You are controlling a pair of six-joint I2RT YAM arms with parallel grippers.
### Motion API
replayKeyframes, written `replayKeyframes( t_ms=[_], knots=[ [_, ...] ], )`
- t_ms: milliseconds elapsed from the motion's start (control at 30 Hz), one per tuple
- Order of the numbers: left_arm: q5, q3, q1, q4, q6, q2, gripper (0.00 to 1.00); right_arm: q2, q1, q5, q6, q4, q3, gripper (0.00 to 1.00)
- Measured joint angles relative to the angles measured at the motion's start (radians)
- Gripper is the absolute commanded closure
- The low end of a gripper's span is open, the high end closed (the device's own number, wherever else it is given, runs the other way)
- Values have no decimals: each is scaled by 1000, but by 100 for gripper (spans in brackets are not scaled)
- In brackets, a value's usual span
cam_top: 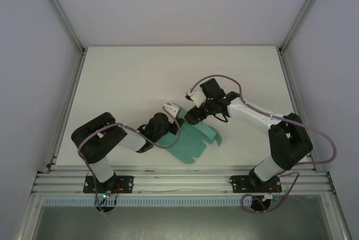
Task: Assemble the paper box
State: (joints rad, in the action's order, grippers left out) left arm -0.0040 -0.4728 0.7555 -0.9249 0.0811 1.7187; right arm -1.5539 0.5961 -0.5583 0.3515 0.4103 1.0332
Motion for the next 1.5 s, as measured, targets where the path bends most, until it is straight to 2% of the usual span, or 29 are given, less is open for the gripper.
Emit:
replayKeyframes(
  t_ms=[167,333,500,567,667,767,900,1000,1233,1500],
  knots=[
    [8,-13,-13,0,0,11,63,-2,-2,-3,-20,11,9,32],
    [13,-61,-21,-16,2,69,99,-34,-3,-19,-45,47,51,31],
    [-25,-97,-25,-42,0,111,100,-58,-16,-23,-101,94,60,26],
    [-37,-97,-25,-44,3,111,100,-42,-34,-25,-131,99,60,19],
    [-53,-95,-34,-10,25,78,100,31,-63,7,-171,89,52,0],
    [-91,-98,-39,98,62,-8,100,192,-80,92,-201,46,16,0],
    [-142,-157,-45,336,141,-152,100,449,-80,233,-206,-23,-55,0],
    [-166,-207,-49,481,204,-225,100,552,-80,328,-205,-21,-69,0],
    [-200,-220,-51,703,316,-294,100,509,-80,470,-184,-17,-96,0],
    [-214,-243,-51,829,379,-304,100,396,-78,421,-164,-65,-142,0]
  ],
)
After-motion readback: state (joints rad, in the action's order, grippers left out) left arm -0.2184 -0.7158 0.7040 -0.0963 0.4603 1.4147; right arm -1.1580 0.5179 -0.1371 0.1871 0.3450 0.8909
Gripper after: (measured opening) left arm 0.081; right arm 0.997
